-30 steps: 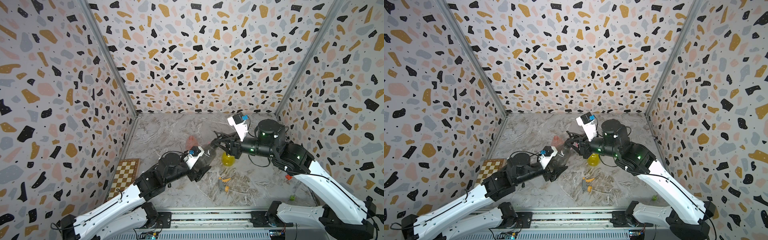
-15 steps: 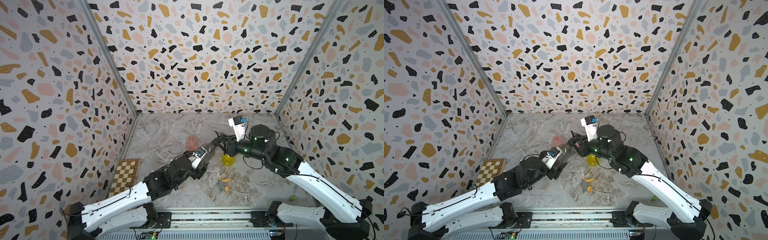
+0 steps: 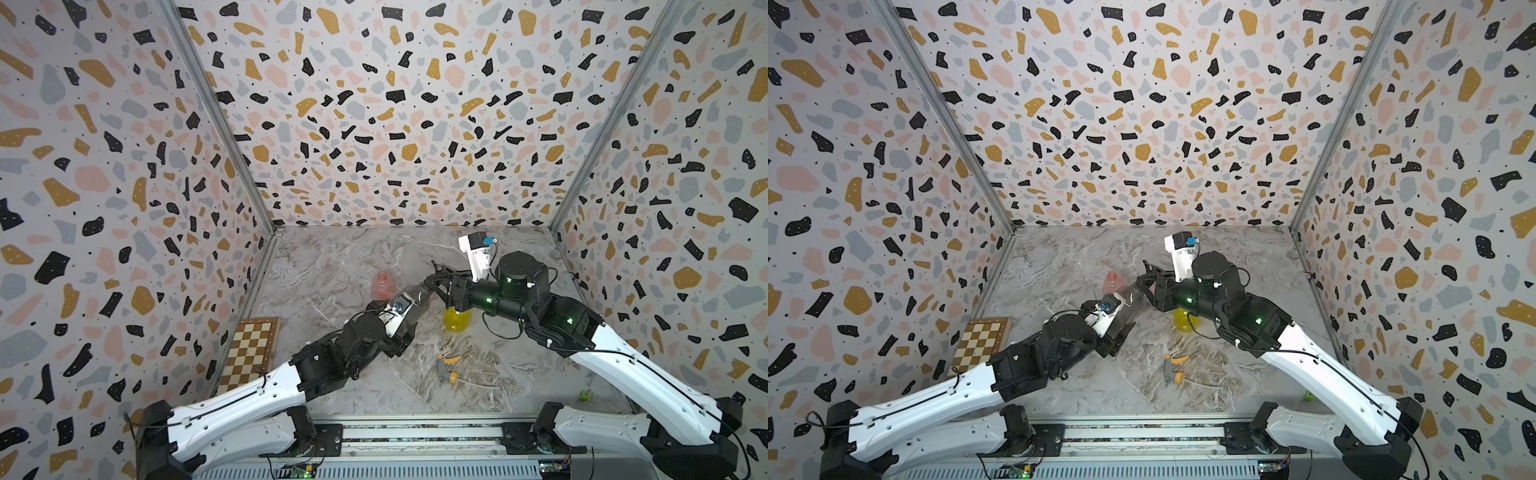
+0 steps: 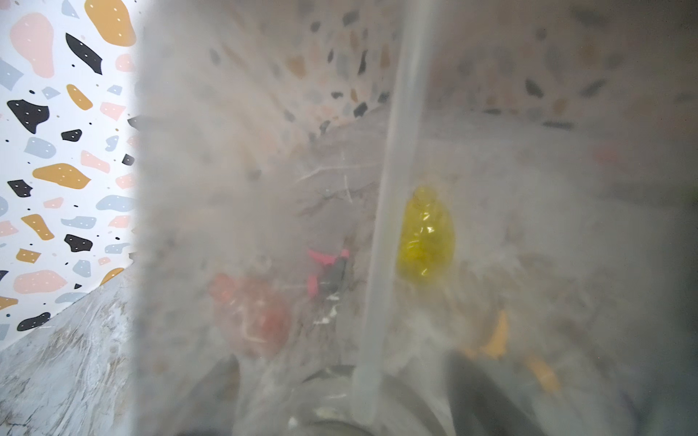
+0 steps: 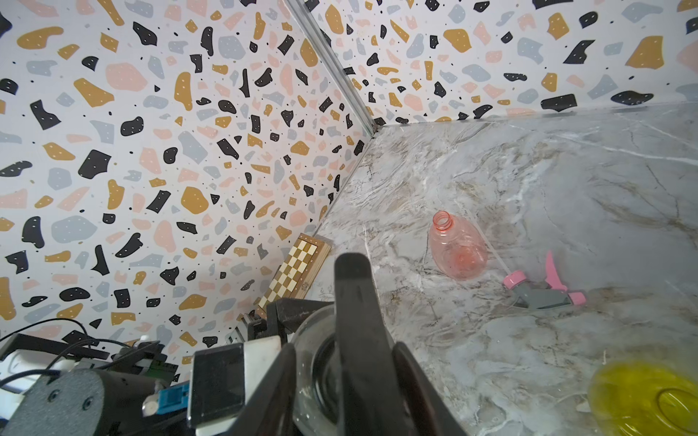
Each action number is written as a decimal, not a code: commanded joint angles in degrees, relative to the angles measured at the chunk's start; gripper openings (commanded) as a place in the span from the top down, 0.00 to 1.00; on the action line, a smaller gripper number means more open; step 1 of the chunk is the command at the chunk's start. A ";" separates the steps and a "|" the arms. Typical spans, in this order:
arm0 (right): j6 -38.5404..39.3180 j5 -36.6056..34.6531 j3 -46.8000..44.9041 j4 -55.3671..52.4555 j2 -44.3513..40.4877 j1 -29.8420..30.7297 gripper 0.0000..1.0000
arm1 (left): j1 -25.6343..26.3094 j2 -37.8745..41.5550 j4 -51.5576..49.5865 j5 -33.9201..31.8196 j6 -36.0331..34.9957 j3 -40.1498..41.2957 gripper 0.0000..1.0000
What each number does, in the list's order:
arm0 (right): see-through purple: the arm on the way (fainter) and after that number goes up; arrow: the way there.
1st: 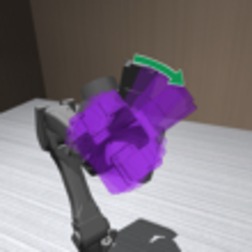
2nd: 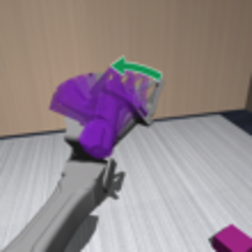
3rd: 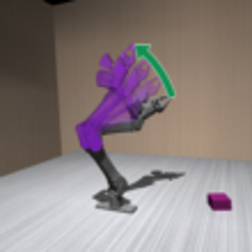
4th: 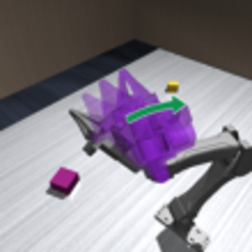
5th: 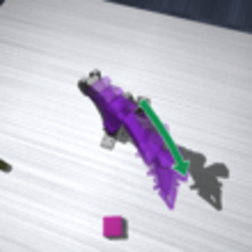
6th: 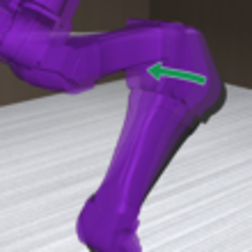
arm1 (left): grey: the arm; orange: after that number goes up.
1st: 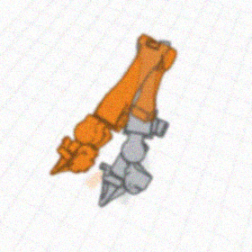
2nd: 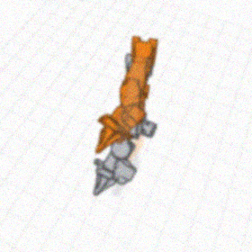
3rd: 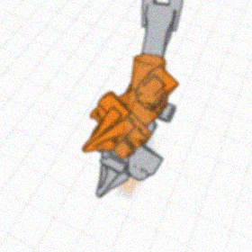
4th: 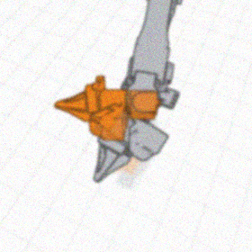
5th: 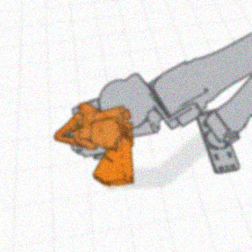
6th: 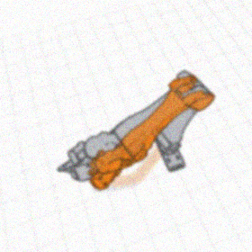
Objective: Attach spray nozzles to spray bottles
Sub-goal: Screw the spray nozzle on the spray bottle.
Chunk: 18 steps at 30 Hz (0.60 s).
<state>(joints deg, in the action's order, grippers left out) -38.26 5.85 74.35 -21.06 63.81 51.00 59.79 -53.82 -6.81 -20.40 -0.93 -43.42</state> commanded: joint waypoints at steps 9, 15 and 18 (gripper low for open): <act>4.23 -0.83 6.70 -3.63 1.05 1.11 0.36 | 1.97 1.32 11.43 4.48 -2.30 -0.73 1.00; 4.58 -1.58 7.65 -3.36 0.23 1.12 0.32 | 1.96 1.91 12.11 4.92 -2.34 -0.46 1.00; 5.17 -1.42 8.40 -2.94 0.08 1.10 0.31 | 1.89 2.32 13.02 5.50 -2.42 -0.01 1.00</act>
<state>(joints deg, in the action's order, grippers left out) -34.30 4.67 80.71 -22.94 64.18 51.77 60.60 -52.93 -0.91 -18.22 -1.08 -43.40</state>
